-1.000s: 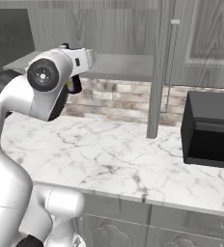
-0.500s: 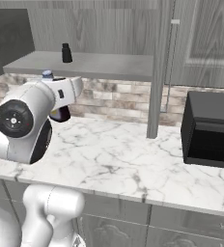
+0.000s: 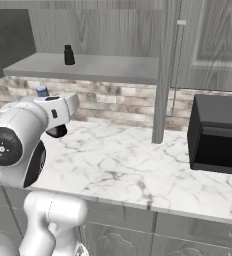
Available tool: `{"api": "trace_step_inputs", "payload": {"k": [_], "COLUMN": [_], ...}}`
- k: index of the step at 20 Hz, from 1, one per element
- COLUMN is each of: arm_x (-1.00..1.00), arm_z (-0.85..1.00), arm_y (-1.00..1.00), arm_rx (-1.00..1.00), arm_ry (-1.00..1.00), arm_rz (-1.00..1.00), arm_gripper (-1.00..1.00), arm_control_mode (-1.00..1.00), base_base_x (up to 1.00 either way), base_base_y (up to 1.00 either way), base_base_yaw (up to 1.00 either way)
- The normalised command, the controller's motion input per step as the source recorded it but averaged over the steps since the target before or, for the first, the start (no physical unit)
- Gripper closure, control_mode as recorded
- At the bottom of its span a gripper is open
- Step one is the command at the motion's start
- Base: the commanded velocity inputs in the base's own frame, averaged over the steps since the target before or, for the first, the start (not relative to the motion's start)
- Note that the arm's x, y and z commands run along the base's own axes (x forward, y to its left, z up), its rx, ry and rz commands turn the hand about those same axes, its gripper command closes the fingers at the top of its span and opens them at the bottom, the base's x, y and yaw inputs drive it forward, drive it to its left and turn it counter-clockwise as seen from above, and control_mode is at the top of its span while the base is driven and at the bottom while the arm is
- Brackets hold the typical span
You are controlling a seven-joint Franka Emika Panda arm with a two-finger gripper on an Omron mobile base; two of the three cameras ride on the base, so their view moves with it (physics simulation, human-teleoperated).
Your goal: Move the shaker and condiment bottle from the cabinet to the dining counter.
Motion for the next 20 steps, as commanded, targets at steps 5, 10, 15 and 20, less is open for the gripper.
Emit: {"api": "trace_step_inputs", "payload": {"k": [5,10,15,20], "arm_x": [0.00,0.00,0.00,0.00], "arm_z": [0.00,0.00,0.00,0.00], "arm_y": [0.00,0.00,0.00,0.00], "arm_rx": [0.00,0.00,0.00,0.00], "arm_ry": [0.00,0.00,0.00,0.00], "arm_rz": [0.00,0.00,0.00,0.00], "arm_gripper": [1.00,1.00,1.00,1.00], "arm_control_mode": [-1.00,1.00,1.00,1.00], "base_base_x": [0.00,0.00,-0.60,-1.00], "base_base_y": [0.00,0.00,0.05,0.46], "base_base_yaw": [0.00,0.00,0.23,0.72]}}
